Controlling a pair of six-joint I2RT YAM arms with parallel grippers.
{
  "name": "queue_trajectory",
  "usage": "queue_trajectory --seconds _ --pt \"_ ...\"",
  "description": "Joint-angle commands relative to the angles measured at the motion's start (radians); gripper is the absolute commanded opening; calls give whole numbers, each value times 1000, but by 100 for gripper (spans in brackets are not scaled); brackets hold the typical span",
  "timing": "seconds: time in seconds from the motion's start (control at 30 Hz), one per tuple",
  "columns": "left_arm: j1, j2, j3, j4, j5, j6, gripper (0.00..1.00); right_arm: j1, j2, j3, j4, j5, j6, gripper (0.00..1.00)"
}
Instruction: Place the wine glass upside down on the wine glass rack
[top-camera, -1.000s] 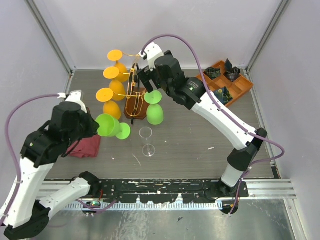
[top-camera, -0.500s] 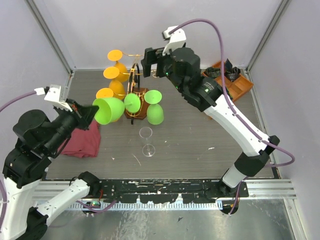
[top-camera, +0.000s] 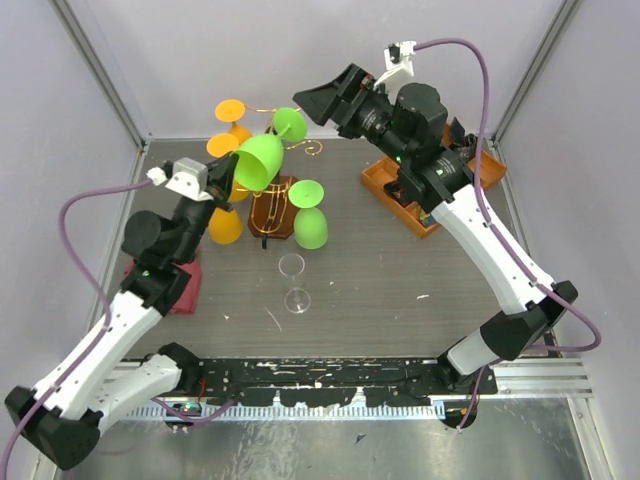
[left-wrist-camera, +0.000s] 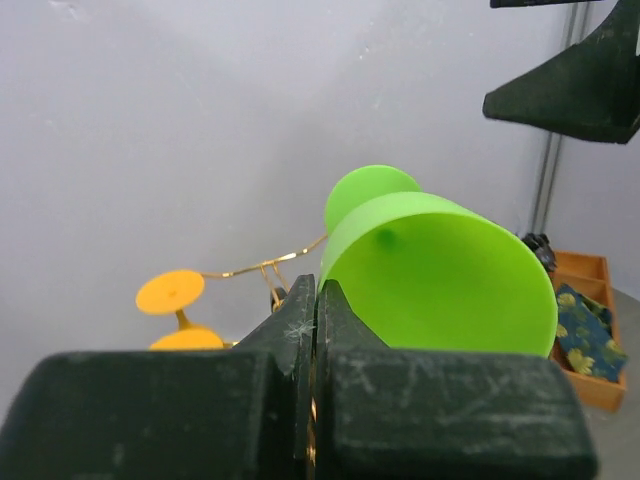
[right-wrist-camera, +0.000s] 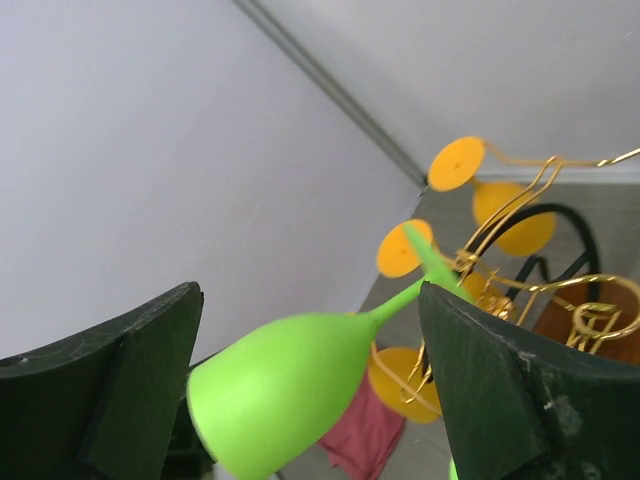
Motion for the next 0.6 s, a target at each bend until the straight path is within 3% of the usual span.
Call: queue_trajectory --seconds 0.0,0.23,0.57 --pt "1 61 -100 578 13 111 0 -9 13 -27 128 -167 183 93" --pt "1 137 -166 814 18 130 0 -9 24 -83 198 -201 246 93" --pt "1 142 -220 887 33 155 0 -10 100 -148 417 -301 418 89"
